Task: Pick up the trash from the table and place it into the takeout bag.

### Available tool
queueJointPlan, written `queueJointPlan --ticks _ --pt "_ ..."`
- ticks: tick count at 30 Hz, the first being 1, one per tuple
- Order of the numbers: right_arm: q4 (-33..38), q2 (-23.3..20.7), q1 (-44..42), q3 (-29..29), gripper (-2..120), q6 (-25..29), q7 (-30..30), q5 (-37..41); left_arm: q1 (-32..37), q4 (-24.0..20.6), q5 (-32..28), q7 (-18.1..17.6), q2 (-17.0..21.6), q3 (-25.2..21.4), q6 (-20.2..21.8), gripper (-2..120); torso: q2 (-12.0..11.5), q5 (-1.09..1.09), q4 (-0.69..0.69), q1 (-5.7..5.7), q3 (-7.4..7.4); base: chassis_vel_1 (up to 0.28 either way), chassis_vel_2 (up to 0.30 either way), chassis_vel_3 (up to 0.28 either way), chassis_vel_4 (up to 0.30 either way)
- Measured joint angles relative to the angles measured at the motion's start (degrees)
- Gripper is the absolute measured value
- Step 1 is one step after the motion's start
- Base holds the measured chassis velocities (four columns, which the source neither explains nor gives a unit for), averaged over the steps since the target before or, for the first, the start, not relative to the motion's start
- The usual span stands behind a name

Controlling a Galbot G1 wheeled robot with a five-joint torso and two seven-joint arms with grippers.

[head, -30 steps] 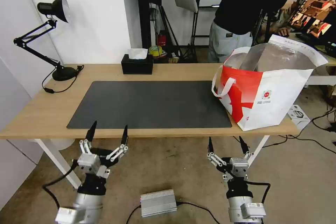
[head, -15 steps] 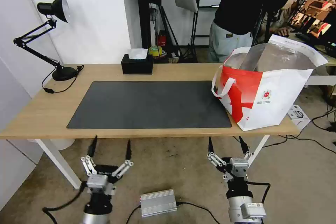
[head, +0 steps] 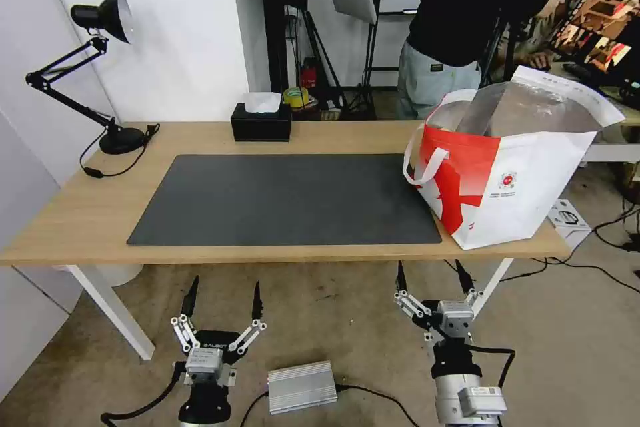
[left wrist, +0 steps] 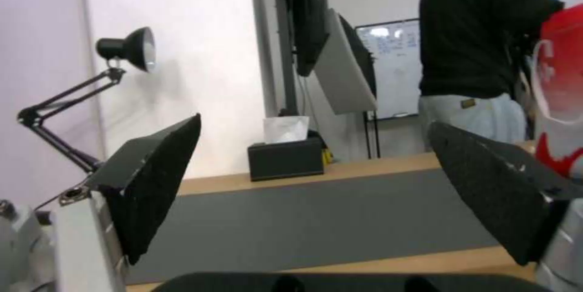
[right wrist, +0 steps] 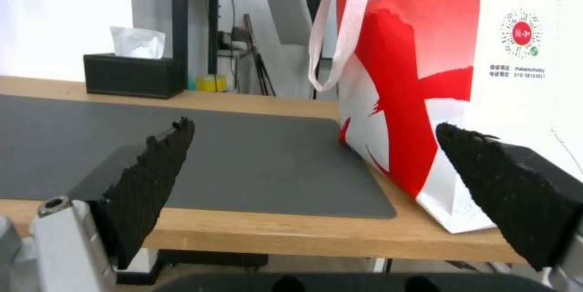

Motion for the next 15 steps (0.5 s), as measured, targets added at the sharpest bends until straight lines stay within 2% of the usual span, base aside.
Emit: queueJointPlan --ticks 15 --pt "0.00 0.00 0.01 0.00 100 0.00 0.00 0.00 -1.50 -0.65 -1.50 -0.75 -0.03 0.04 1.06 100 0.00 0.00 0.00 0.00 0.00 0.000 0.000 0.000 0.000"
